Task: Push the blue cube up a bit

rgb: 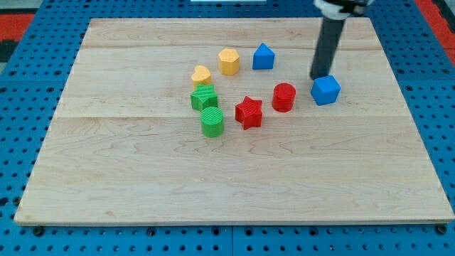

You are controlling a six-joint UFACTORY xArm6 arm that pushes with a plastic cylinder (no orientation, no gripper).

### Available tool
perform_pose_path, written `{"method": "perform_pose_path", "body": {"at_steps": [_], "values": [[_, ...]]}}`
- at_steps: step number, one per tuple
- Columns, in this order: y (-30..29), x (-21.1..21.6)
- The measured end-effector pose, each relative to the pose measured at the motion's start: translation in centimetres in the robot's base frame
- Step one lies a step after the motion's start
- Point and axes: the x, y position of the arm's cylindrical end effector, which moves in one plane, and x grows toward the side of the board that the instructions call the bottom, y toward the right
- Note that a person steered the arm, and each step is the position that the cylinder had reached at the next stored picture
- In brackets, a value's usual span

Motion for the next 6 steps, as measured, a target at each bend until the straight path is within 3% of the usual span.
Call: {"method": "perform_pose_path", "body": {"at_steps": [1, 2, 3, 4, 5, 6], "values": [[5.9, 0.5], [7.3, 6.0], [2.3, 8.9], [-4.4, 5.5], [-2.9, 2.2], [3.4, -0.6]]}}
